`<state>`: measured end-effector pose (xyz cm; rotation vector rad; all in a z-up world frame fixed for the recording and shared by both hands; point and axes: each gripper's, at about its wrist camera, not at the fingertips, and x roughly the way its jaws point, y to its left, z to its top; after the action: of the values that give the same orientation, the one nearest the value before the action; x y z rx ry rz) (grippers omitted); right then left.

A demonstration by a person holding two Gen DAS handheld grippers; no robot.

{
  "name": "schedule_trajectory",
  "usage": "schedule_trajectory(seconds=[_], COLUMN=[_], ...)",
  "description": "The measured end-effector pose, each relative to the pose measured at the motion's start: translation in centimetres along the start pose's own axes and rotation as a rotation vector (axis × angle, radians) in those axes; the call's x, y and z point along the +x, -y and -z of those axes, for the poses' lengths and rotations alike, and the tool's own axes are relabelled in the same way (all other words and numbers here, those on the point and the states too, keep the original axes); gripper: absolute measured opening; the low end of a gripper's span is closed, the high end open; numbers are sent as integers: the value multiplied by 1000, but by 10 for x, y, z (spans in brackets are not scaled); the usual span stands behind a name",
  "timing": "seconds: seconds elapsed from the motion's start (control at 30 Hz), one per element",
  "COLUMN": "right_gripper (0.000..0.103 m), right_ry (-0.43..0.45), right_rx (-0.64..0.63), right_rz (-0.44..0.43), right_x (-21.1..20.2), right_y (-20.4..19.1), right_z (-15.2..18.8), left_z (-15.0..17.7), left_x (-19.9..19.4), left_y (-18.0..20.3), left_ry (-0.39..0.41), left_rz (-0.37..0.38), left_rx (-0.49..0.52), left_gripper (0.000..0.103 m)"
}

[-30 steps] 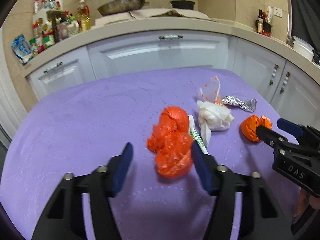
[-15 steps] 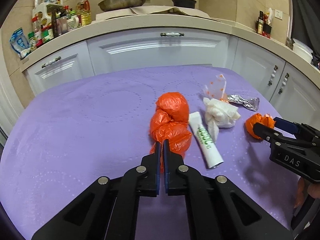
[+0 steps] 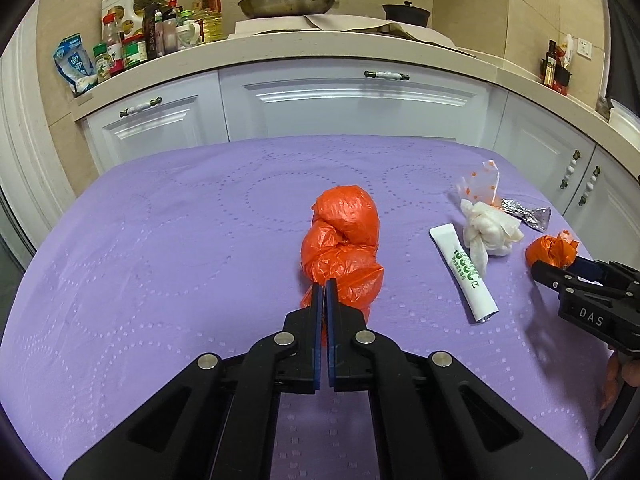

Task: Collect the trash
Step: 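Carry both bags over the bin and open both tools to drop them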

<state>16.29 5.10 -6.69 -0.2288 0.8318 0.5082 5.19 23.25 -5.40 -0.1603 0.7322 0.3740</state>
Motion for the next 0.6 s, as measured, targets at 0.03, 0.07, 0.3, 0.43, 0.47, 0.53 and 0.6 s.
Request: schedule_trajectory(seconds=[0.03, 0.07, 0.3, 0.43, 0.47, 0.53, 0.6], right_gripper=[51, 51, 51, 51, 51, 51, 51], right_ry=[6, 11, 43, 60, 63, 76, 81], right_rx=[-4, -7, -14, -13, -13, -12, -13], right_rz=[0, 1, 3, 9, 12, 21, 27], right_x=[-2, -4, -19, -29, -31, -38, -43], right_y=[-1, -2, -3, 0, 0, 1, 3], right_z=[1, 1, 5, 10, 11, 15, 18], left_z=[0, 0, 2, 4, 5, 8, 11], left_x=[-1, -2, -11, -18, -21, -26, -31], left_y=[0, -1, -6, -6, -6, -6, -6], left_ry=[3, 5, 20, 28, 31, 35, 36], left_rz=[2, 2, 2, 0, -1, -5, -6], left_rx=[-1, -1, -6, -1, 0, 1, -1], left_gripper=[2, 2, 1, 1, 1, 1, 1])
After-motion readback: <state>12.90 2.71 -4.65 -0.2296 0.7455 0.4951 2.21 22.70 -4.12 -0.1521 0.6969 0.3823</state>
